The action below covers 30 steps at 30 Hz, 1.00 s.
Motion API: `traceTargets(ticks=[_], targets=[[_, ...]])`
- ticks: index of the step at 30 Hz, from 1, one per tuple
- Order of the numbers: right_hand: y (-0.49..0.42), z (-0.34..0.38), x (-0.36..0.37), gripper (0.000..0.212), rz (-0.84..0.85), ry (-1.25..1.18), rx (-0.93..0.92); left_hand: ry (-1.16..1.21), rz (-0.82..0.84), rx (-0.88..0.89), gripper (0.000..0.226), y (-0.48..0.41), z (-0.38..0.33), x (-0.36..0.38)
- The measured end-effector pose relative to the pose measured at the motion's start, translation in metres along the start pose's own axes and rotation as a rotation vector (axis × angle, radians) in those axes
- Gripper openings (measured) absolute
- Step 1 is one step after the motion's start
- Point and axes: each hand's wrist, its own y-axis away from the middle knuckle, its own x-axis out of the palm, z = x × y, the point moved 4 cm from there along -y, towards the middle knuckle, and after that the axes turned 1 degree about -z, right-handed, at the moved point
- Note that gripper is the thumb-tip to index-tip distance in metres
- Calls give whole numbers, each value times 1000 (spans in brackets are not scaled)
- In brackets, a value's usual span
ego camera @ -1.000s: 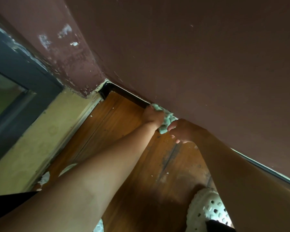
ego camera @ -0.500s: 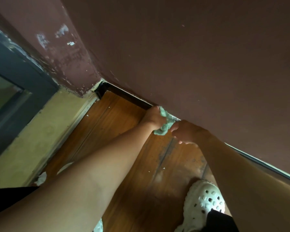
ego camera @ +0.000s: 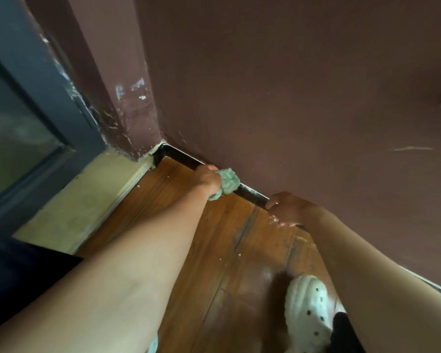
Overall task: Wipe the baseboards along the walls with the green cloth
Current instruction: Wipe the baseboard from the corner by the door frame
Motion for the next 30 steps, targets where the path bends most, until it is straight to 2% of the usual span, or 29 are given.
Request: traceTargets(ticks=[6, 9, 12, 14, 16, 18, 21, 23, 26, 30], targets=[[4, 9, 10, 30, -127, -180, -84, 181, 207, -139, 24, 21, -9, 12], [-7, -20, 16, 34, -36, -442, 14, 101, 370, -161, 36, 29, -9, 36], [-24, -35, 18, 41, -47, -597, -41, 79, 507, -164, 56, 29, -9, 58], [-31, -33, 22, 28, -60, -620, -95, 65, 565, -160, 70, 28, -10, 68], [-45, -36, 22, 11, -95, -573, -107, 52, 589, -157, 75, 22, -8, 78], [-57, -43, 20, 6, -123, -534, -91, 12, 543, -143, 71, 16, -8, 84], [-68, -61, 24, 10, -79, -508, -67, -40, 379, -90, 53, 9, -12, 89], [-67, -66, 24, 17, -55, -592, -48, -49, 298, -53, 41, 6, -13, 91], [-69, -64, 18, 13, -32, -726, 17, -54, 171, -25, 24, 1, -9, 90], [-71, -59, 8, 30, -9, -842, 115, -32, -14, -39, 23, 5, -9, 73]])
